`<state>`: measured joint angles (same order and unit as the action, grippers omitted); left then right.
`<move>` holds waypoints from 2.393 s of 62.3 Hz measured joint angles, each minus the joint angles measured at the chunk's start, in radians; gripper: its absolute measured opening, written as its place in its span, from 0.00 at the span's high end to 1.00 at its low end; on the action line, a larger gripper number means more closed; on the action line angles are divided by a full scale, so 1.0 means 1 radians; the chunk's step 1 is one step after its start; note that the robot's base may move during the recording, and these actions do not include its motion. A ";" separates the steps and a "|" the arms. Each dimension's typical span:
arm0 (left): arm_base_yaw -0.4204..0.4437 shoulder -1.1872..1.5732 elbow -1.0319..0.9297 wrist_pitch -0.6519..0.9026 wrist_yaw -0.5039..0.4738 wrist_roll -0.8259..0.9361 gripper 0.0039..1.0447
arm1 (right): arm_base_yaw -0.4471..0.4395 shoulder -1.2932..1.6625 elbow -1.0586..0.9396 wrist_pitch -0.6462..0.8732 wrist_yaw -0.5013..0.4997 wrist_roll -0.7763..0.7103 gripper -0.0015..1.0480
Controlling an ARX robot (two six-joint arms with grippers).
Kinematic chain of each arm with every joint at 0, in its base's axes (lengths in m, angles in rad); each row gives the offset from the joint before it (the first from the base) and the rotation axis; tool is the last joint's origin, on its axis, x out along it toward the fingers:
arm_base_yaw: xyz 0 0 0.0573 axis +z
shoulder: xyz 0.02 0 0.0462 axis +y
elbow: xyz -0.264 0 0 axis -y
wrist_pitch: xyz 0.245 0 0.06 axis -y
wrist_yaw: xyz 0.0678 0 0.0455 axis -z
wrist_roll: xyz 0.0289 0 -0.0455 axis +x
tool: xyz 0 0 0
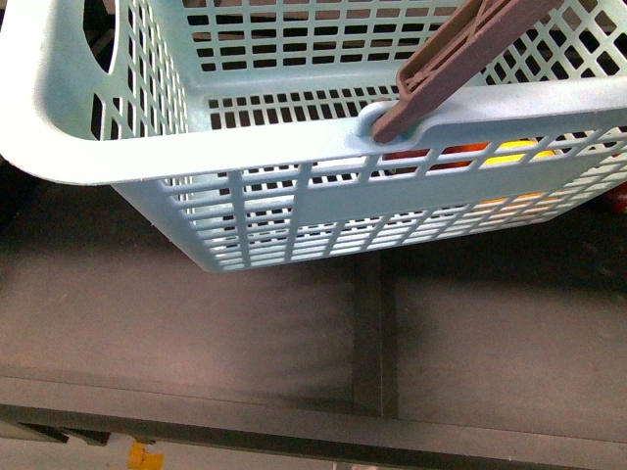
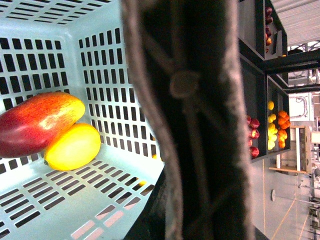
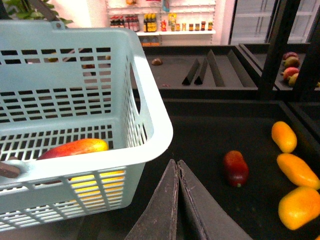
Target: Pick lemon and mango into basket
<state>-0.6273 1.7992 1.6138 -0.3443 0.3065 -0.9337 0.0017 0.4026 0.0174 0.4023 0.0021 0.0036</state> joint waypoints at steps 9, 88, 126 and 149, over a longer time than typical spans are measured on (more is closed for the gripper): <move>0.000 0.000 0.000 0.000 -0.002 0.000 0.96 | 0.000 -0.060 0.000 -0.061 0.000 0.000 0.98; 0.001 0.000 0.000 0.000 -0.003 0.001 0.96 | 0.000 -0.397 0.000 -0.401 -0.001 -0.001 0.32; 0.134 -0.096 -0.229 0.182 -0.296 0.035 0.96 | 0.000 -0.397 0.000 -0.401 -0.002 -0.001 0.08; 0.461 0.158 -0.125 0.375 -0.333 -0.306 0.96 | 0.000 -0.397 0.000 -0.401 -0.002 -0.001 0.08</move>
<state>-0.1661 1.9572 1.4891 0.0311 -0.0265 -1.2392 0.0017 0.0051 0.0177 0.0013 -0.0002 0.0029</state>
